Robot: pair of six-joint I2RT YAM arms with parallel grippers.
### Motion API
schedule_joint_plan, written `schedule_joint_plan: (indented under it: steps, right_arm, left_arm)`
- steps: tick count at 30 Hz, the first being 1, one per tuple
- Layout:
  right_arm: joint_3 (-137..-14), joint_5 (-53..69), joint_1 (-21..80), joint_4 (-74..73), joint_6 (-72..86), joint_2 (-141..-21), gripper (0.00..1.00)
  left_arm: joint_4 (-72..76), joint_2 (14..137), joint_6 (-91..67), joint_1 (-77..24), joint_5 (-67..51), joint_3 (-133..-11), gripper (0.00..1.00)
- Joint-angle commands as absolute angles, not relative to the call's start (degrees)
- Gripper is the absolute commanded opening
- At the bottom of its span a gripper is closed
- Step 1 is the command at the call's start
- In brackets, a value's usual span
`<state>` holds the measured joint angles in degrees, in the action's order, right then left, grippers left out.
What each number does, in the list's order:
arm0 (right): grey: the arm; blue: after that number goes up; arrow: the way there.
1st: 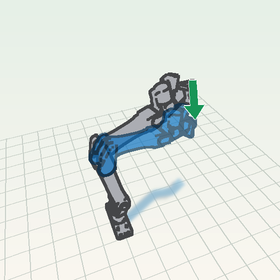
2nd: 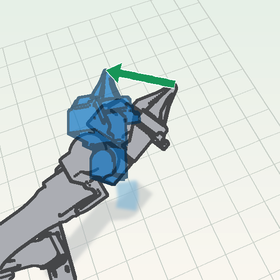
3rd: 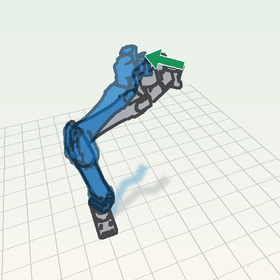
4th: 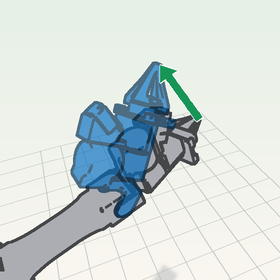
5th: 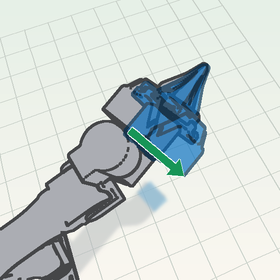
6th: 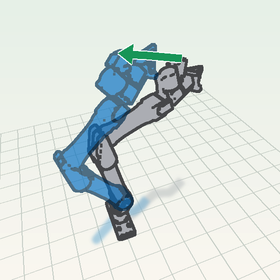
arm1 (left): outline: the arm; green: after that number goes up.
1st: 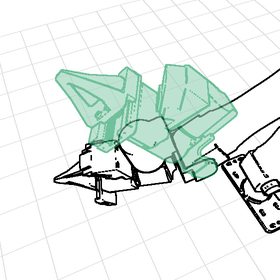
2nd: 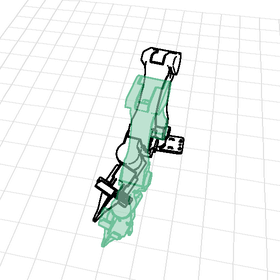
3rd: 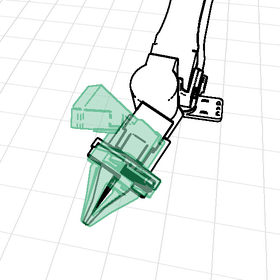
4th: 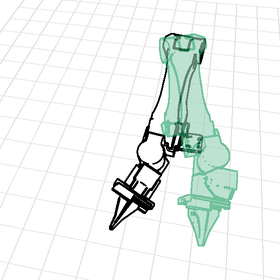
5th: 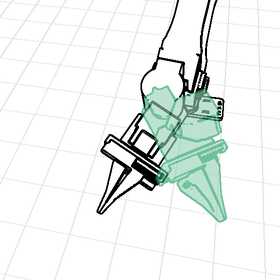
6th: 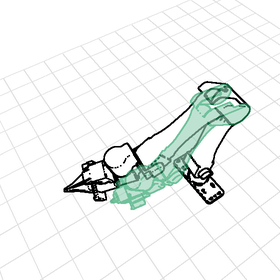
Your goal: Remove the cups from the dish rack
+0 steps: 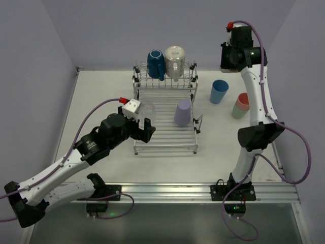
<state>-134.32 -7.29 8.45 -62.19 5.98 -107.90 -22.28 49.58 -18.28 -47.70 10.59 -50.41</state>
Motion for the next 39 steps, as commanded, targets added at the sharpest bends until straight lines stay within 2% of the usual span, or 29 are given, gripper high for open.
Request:
schedule_joint_plan:
  steps: [1, 8, 29, 39]
  right_arm:
    - [-139.92, -6.95, 8.00, -72.95, -1.93, -110.28, 0.00]
    - [-138.25, -6.68, 7.65, -72.60, -3.25, -116.97, 0.00]
    - [-130.61, -2.47, 7.03, -70.14, -5.01, -121.38, 0.00]
    - [-131.22, -0.97, 6.50, -69.61, -5.98, -125.94, 0.00]
  left_arm:
    - [-19.18, 50.62, -16.17, -47.81, 6.68, -50.63, 1.00]
    - [-15.21, 53.43, -18.28, -47.81, 5.71, -48.25, 1.00]
    - [-8.35, 59.50, -21.36, -47.73, 3.96, -46.76, 1.00]
    - [-6.77, 61.35, -22.06, -47.81, 3.25, -46.76, 1.00]
